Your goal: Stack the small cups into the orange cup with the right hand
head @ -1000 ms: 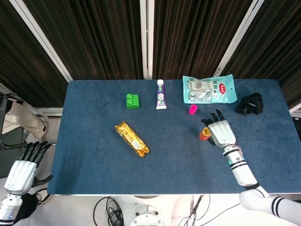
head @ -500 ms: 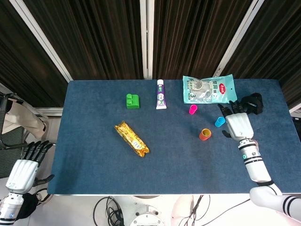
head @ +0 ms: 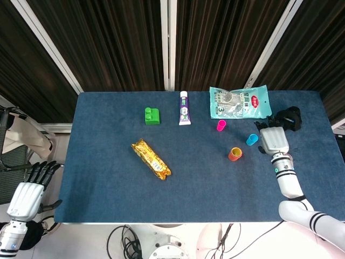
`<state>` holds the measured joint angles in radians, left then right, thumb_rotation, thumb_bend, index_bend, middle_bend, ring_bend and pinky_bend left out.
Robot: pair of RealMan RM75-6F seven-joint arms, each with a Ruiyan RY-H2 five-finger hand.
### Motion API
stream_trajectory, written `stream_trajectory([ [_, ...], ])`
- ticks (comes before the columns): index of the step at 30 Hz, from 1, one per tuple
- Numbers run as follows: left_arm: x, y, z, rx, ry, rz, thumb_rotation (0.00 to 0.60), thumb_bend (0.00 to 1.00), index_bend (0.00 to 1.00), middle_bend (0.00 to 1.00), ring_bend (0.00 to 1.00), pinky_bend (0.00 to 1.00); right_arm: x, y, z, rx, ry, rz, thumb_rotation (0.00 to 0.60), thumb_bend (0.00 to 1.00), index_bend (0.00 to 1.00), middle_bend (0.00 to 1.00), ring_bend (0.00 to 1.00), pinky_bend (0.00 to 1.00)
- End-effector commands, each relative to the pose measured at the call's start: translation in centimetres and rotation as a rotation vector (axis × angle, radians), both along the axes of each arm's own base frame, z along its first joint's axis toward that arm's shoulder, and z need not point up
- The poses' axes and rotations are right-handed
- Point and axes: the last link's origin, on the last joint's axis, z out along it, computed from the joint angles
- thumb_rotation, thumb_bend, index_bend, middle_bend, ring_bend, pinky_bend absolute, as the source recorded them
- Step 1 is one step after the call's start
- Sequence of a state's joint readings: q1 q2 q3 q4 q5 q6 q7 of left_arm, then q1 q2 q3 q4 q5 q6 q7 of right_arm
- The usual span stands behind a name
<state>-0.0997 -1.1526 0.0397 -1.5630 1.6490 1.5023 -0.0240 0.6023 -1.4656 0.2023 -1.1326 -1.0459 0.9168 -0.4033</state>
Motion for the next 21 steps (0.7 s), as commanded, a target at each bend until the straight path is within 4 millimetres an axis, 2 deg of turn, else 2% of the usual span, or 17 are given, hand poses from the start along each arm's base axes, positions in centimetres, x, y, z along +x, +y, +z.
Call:
stream_trajectory([
  [1, -0.1, 0.1, 0.0, -0.001, 0.0, 0.004, 0.6, 0.0, 0.11, 0.05, 0.0, 0.0, 0.0, -0.2, -0.5, 0.011, -0.006, 0.002, 0.6, 0.16, 0.19, 0.26, 0.04, 0.0],
  [10, -0.4, 0.1, -0.1, -0.002, -0.001, 0.019, 0.6, 0.0, 0.11, 0.05, 0.0, 0.0, 0.1, -0.9, -1.5, 0.031, -0.007, 0.01, 0.6, 0.17, 0.29, 0.31, 0.05, 0.0],
  [21, -0.6, 0.0, -0.1, 0.001, -0.001, 0.024, 0.6, 0.0, 0.11, 0.05, 0.0, 0.0, 0.4, -1.2, -2.5, 0.026, -0.006, 0.021, 0.6, 0.21, 0.33, 0.34, 0.08, 0.0],
])
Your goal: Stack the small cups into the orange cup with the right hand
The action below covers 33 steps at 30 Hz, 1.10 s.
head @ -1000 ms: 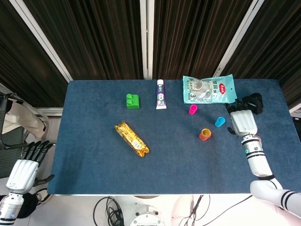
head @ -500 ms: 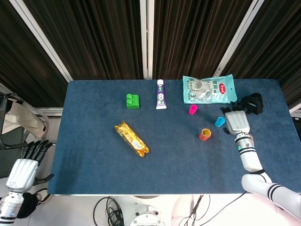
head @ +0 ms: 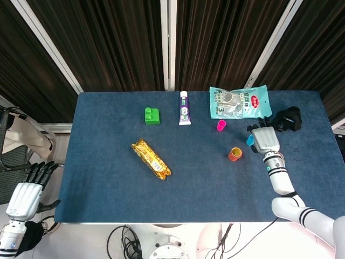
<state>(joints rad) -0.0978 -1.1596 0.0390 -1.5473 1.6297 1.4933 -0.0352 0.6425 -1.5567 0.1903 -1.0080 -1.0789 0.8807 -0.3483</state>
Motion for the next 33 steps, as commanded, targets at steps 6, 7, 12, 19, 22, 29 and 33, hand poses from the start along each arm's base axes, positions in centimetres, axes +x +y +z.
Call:
stream_trajectory([
  [6, -0.3, -0.2, 0.1, 0.002, 0.0, 0.016, 0.6, 0.0, 0.11, 0.05, 0.0, 0.0, -0.3, -0.1, -0.4, -0.005, 0.015, -0.009, 0.6, 0.22, 0.35, 0.37, 0.11, 0.0],
  [7, -0.4, -0.3, 0.1, 0.003, -0.001, 0.017, 0.6, 0.0, 0.11, 0.05, 0.0, 0.0, -0.4, -0.2, -0.5, -0.006, 0.018, -0.011, 0.6, 0.22, 0.36, 0.38, 0.11, 0.0],
  [12, -0.4, -0.2, 0.1, 0.001, -0.001, 0.014, 0.6, 0.0, 0.11, 0.05, 0.0, 0.0, -0.5, -0.2, -0.6, -0.009, 0.025, -0.019, 0.6, 0.23, 0.37, 0.38, 0.11, 0.0],
  [19, -0.2, 0.0, 0.1, -0.001, 0.001, 0.007, 0.6, 0.0, 0.11, 0.05, 0.0, 0.0, -0.5, -0.3, -0.7, -0.014, 0.024, -0.021, 0.6, 0.24, 0.42, 0.43, 0.14, 0.0],
  [22, -0.1, 0.0, 0.1, -0.002, 0.002, 0.008, 0.6, 0.0, 0.11, 0.05, 0.0, 0.0, -0.5, -0.3, -0.7, -0.021, 0.023, -0.022, 0.6, 0.25, 0.44, 0.45, 0.15, 0.0],
  [29, -0.2, 0.0, 0.0, -0.004, 0.002, 0.012, 0.6, 0.0, 0.11, 0.05, 0.0, 0.0, 0.1, -0.2, 0.6, -0.053, -0.028, -0.002, 0.6, 0.25, 0.46, 0.46, 0.16, 0.0],
  [33, -0.3, 0.1, -0.1, -0.007, 0.001, 0.016, 0.6, 0.0, 0.11, 0.05, 0.0, 0.0, 1.5, 0.5, 2.8, -0.088, -0.084, 0.056, 0.6, 0.25, 0.48, 0.47, 0.16, 0.0],
])
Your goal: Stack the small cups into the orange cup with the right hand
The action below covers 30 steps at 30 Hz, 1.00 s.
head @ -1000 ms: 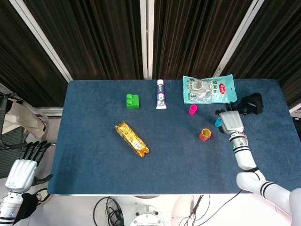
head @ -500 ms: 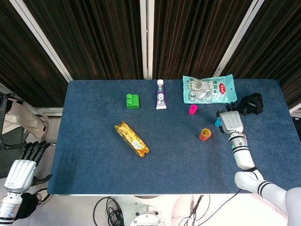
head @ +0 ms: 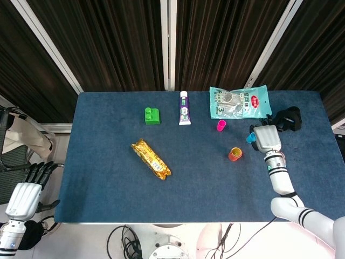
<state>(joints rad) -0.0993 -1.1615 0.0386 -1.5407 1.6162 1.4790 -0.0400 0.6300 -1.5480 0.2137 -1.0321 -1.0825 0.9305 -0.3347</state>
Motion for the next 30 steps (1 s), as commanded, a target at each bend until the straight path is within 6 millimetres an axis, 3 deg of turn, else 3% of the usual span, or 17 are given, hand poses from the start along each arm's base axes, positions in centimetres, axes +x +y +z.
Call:
stream_trajectory([
  [1, 0.0, 0.1, -0.1, 0.0, -0.002, -0.003, 0.6, 0.0, 0.11, 0.05, 0.0, 0.0, 1.7, 0.9, 2.7, -0.037, -0.062, 0.067, 0.6, 0.25, 0.48, 0.47, 0.16, 0.0],
  [7, 0.2, 0.1, -0.2, 0.002, -0.003, -0.013, 0.6, 0.0, 0.11, 0.05, 0.0, 0.0, 5.1, 3.8, 4.8, -0.036, -0.076, 0.192, 0.6, 0.25, 0.49, 0.47, 0.16, 0.0],
  [14, 0.2, -0.3, -0.2, 0.003, -0.005, -0.013, 0.6, 0.0, 0.11, 0.05, 0.0, 0.0, 6.3, 6.6, 3.2, 0.043, -0.012, 0.244, 0.6, 0.25, 0.49, 0.47, 0.16, 0.0],
  [30, -0.3, -0.5, 0.0, 0.008, -0.016, -0.008, 0.6, 0.0, 0.11, 0.05, 0.0, 0.0, 6.1, 6.1, 0.4, 0.106, 0.057, 0.175, 0.6, 0.25, 0.49, 0.47, 0.16, 0.0],
])
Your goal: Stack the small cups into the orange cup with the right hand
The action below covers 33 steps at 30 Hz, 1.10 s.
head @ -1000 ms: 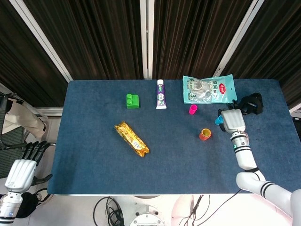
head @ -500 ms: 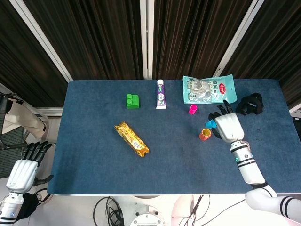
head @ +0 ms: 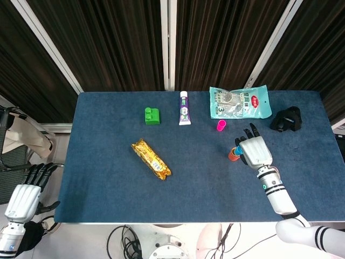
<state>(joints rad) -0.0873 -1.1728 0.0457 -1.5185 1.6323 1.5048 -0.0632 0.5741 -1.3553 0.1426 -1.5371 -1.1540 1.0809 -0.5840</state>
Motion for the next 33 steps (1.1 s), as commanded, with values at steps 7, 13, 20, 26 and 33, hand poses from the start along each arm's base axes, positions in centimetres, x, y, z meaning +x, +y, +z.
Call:
stream_trajectory([
  [7, -0.3, 0.1, 0.0, -0.002, -0.003, 0.007, 0.6, 0.0, 0.11, 0.05, 0.0, 0.0, -0.2, -0.5, -0.9, 0.014, 0.015, -0.027, 0.6, 0.23, 0.42, 0.44, 0.16, 0.0],
  [13, -0.3, 0.1, 0.0, -0.002, -0.004, 0.007, 0.6, 0.0, 0.11, 0.05, 0.0, 0.0, 0.0, -0.6, -0.8, 0.034, -0.015, -0.031, 0.6, 0.15, 0.12, 0.26, 0.06, 0.0],
  [20, -0.3, 0.3, 0.0, -0.005, -0.007, 0.005, 0.6, 0.0, 0.11, 0.05, 0.0, 0.0, 1.1, -1.9, 1.2, -0.043, -0.064, -0.012, 0.6, 0.15, 0.1, 0.26, 0.05, 0.0],
  [26, -0.1, 0.2, 0.1, -0.004, -0.012, -0.005, 0.6, 0.0, 0.11, 0.05, 0.0, 0.0, 2.8, -6.3, 0.0, -0.053, -0.06, -0.068, 0.6, 0.17, 0.15, 0.27, 0.05, 0.0],
  [33, -0.1, 0.1, 0.2, -0.008, -0.007, -0.009, 0.6, 0.0, 0.11, 0.05, 0.0, 0.0, 4.6, -10.3, -2.8, -0.042, -0.051, -0.134, 0.6, 0.18, 0.15, 0.26, 0.05, 0.0],
])
